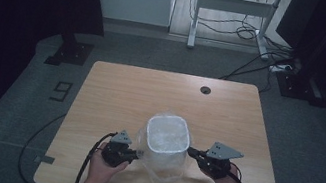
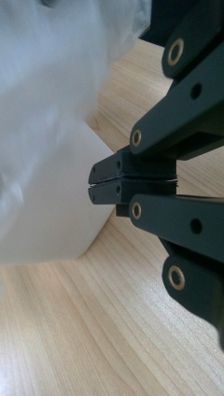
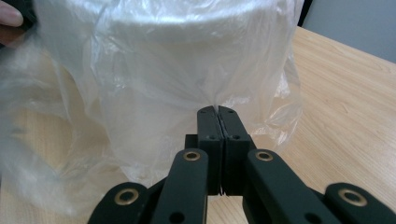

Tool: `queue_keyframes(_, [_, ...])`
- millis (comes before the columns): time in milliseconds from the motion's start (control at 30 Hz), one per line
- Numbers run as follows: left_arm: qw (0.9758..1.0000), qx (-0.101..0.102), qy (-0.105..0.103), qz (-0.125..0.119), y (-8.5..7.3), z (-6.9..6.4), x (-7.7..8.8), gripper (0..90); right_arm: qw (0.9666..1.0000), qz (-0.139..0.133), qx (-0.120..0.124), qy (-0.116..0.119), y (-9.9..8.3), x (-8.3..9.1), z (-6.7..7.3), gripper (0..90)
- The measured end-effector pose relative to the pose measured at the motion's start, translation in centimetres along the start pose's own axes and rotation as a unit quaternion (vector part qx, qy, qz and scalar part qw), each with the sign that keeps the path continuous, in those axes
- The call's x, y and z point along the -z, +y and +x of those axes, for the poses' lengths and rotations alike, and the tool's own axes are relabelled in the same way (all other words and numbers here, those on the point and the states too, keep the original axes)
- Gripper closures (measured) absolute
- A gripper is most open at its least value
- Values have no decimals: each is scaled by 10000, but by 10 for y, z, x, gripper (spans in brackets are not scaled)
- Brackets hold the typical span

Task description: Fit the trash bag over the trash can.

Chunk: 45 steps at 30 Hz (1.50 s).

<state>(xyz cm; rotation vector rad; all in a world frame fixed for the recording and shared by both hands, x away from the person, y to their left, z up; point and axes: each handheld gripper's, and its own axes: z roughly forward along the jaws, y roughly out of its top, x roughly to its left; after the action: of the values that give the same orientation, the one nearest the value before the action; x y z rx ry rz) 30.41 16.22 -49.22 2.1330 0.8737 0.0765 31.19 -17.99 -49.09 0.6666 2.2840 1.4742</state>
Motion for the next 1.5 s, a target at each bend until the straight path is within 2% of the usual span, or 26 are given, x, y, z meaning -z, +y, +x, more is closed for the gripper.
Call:
queue_keyframes(100, [10000, -12, 2, -26, 0, -2, 1, 859, 10000, -2, 10, -29, 0, -1, 2, 835])
queue_keyframes(133, [10000, -2, 69, -61, -1, -2, 3, 819, 10000, -32, 11, -28, 1, 0, 2, 834])
queue_keyframes(167, [9998, 13, 132, -121, -1, -2, 7, 753, 10000, -52, 7, -27, 1, 1, 3, 834])
queue_keyframes(233, [9995, 52, 92, -294, -4, -1, 16, 725, 10000, -84, 15, -34, 2, 3, 3, 833])
queue_keyframes(333, [9980, 129, 207, -587, -7, 0, 31, 643, 9999, -91, 36, -37, 3, 5, 3, 833])
queue_keyframes(467, [9929, 157, 367, -1122, -6, 2, 52, 570, 9999, -97, 45, -41, 4, 4, 4, 833])
queue_keyframes(567, [9872, 167, 314, -1554, 1, 1, 66, 533, 9999, -86, 65, -33, 4, 3, 5, 833])
queue_keyframes(633, [9855, 19, 230, -1683, 10, -3, 71, 517, 9999, -89, 82, -36, 4, 3, 6, 833])
queue_keyframes(700, [9850, -124, 151, -1717, 20, -6, 72, 509, 9999, -91, 79, -26, 4, 3, 5, 833])
queue_keyframes(733, [9856, -189, 105, -1677, 26, -6, 70, 508, 9999, -90, 74, -25, 4, 3, 5, 833])
queue_keyframes(800, [9878, -273, 71, -1532, 36, -4, 63, 508, 9999, -87, 71, -23, 4, 3, 5, 833])
queue_keyframes(867, [9912, -266, -72, -1292, 43, 2, 52, 510, 9999, -91, 66, -16, 5, 3, 5, 834])
queue_keyframes(933, [9933, -222, -38, -1133, 45, 8, 42, 523, 9999, -92, 73, -11, 5, 3, 5, 834])
queue_keyframes(1000, [9931, -132, -115, -1156, 45, 15, 38, 537, 9999, -98, 69, -26, 5, 5, 5, 836])
queue_keyframes(1067, [9930, -135, -126, -1167, 43, 18, 36, 541, 9999, -126, 51, -21, 4, 6, 4, 836])
queue_keyframes(1167, [9937, -168, -23, -1109, 41, 18, 34, 546, 9999, -125, 52, -22, 3, 7, 3, 837])
queue_keyframes(1367, [9947, -323, 47, -973, 38, 18, 25, 543, 9999, -117, 34, -24, 2, 6, 4, 836])
queue_keyframes(1500, [9959, -330, 135, -832, 37, 20, 16, 544, 9999, -106, 41, -5, 2, 4, 5, 837])
